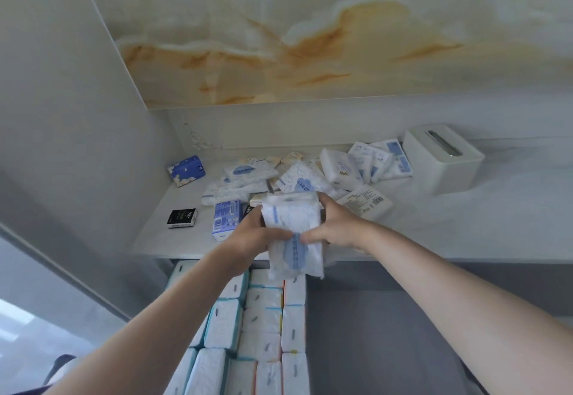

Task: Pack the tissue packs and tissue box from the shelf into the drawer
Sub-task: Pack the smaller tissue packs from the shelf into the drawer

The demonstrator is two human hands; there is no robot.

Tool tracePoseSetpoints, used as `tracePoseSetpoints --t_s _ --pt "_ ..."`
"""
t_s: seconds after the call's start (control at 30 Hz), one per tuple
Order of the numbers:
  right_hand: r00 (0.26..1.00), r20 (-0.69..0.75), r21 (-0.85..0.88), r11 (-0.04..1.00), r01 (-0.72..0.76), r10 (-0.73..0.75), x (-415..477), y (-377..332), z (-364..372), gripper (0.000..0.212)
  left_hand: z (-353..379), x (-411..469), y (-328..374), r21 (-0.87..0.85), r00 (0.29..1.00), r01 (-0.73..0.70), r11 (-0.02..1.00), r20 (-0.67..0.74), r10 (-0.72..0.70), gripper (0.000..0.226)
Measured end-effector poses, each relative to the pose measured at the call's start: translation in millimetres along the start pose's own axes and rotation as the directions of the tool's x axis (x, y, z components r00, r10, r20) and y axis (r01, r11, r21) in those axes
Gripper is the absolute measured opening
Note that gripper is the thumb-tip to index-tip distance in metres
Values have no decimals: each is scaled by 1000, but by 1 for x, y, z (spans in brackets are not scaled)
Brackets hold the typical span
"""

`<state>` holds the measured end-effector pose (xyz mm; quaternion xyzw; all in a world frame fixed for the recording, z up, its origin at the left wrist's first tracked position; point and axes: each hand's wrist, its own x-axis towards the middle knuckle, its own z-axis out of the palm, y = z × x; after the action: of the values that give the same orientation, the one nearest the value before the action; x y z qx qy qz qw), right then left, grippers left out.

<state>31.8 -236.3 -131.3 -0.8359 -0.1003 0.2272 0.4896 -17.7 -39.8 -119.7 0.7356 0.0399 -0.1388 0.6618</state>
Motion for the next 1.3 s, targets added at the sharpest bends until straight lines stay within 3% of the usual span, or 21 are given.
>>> tracePoseSetpoints --t_s 0.17,0.33,0.5,0.57,0.63,0.7,0.8,0.93,1.07,1.17,1.3 --pt "998 -18 -84 995 56 -58 -42 23 1 73 15 -22 -21 260 998 -58 964 -15 64 48" --pt "999 -37 -238 971 9 -18 -79 48 2 54 41 -32 -47 576 988 -127 808 0 155 43" --pt "999 -17 -306 951 -46 43 -94 57 -2 92 65 -31 -78 629 992 -95 771 -9 130 41" --pt "1000 13 -497 868 -18 28 -98 65 5 89 74 -30 -90 645 993 -95 758 9 117 43" --pt "997 45 -706 708 -9 57 -97 81 18 81 84 -26 -102 630 994 -97 771 31 100 39" --pt "998 9 -758 651 -37 68 -89 101 31 61 91 -21 -113 627 996 -90 774 60 68 37" --pt "993 -98 -682 722 -119 70 -72 125 42 34 99 -12 -129 687 994 -75 723 107 2 43" --pt "979 -197 -618 768 -169 57 -52 151 53 39 93 2 -144 885 992 -122 449 95 82 68" --pt "973 -230 -509 848 -151 35 -35 166 64 34 86 11 -151 945 982 -145 295 100 162 71" --pt "968 -241 -386 909 -156 63 -25 172 79 47 85 17 -157 973 983 -153 171 131 129 64" --pt "896 -342 -55 946 -321 284 -16 172 92 76 88 26 -162 991 989 -92 97 79 126 61"
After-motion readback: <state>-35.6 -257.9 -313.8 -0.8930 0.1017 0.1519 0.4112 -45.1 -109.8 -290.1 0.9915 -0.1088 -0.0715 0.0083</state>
